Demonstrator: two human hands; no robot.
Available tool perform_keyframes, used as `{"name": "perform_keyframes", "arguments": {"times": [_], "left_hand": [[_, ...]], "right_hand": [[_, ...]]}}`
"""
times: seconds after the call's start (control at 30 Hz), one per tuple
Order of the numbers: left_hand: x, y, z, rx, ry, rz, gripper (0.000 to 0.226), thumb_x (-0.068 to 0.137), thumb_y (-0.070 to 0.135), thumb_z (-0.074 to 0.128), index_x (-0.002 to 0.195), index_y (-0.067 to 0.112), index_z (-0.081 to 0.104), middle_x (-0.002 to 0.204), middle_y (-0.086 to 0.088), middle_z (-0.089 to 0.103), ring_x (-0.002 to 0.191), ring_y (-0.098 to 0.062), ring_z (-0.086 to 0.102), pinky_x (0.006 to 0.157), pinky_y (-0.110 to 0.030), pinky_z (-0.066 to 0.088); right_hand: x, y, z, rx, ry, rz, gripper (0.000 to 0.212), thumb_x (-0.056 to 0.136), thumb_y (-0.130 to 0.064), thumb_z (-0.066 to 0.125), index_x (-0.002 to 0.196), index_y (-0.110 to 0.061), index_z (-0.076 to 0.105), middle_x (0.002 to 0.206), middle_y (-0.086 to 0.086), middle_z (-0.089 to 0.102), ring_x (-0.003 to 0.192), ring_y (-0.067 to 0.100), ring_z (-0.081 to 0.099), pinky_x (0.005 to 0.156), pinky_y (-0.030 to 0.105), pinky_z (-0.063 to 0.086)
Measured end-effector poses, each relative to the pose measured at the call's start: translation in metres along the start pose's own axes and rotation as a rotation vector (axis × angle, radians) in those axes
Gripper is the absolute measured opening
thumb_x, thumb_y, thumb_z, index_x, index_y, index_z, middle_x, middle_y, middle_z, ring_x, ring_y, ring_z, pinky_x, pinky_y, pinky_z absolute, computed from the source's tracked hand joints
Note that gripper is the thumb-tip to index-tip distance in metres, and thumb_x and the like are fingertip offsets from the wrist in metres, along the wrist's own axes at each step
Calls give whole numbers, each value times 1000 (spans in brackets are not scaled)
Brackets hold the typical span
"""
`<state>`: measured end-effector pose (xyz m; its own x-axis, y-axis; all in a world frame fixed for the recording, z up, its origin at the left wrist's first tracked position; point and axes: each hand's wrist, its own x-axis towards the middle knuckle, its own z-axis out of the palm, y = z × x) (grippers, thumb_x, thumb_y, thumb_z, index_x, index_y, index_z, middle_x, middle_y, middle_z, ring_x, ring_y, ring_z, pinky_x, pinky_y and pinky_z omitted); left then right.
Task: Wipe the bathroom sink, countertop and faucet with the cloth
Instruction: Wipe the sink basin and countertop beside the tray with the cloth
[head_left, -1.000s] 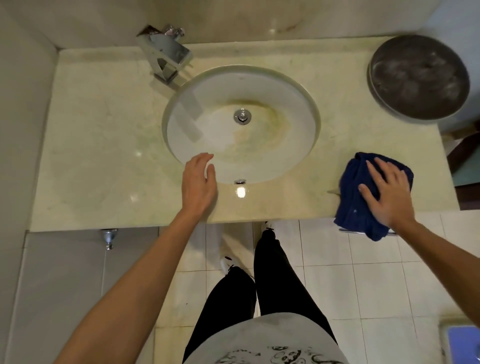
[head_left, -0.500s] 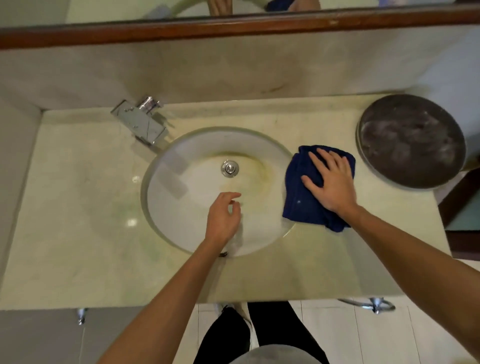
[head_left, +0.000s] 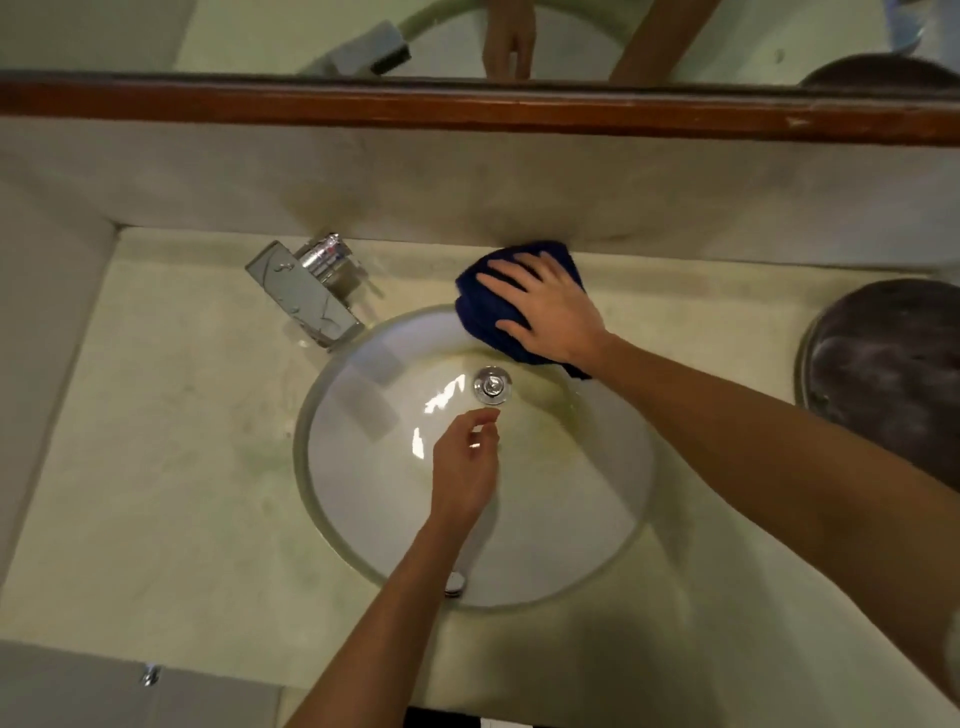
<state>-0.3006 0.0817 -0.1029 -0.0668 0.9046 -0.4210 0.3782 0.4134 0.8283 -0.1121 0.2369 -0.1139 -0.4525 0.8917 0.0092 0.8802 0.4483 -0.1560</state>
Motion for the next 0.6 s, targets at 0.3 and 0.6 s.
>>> {"name": "perform_keyframes", "arguments": {"times": [0.3,0.6], "left_hand": [[45,26,-32,-103,138,-46,23,100,23,64,122,20,70,115,9,70,99,-7,66,71,-9,50],[33,7,-68,-30,331,25,21,106,30,55,120,23,69,113,10,69,100,-2,64,86,-26,57]], "right_hand": [[5,-10,8,19,189,-11,49,92,-27,71,138,-18,59,127,9,63,110,36,58,91,49,45],[72,-60,11,32,90,-247,54,103,-42,50,151,-20,47,151,5,52,136,32,47,116,48,32]]}}
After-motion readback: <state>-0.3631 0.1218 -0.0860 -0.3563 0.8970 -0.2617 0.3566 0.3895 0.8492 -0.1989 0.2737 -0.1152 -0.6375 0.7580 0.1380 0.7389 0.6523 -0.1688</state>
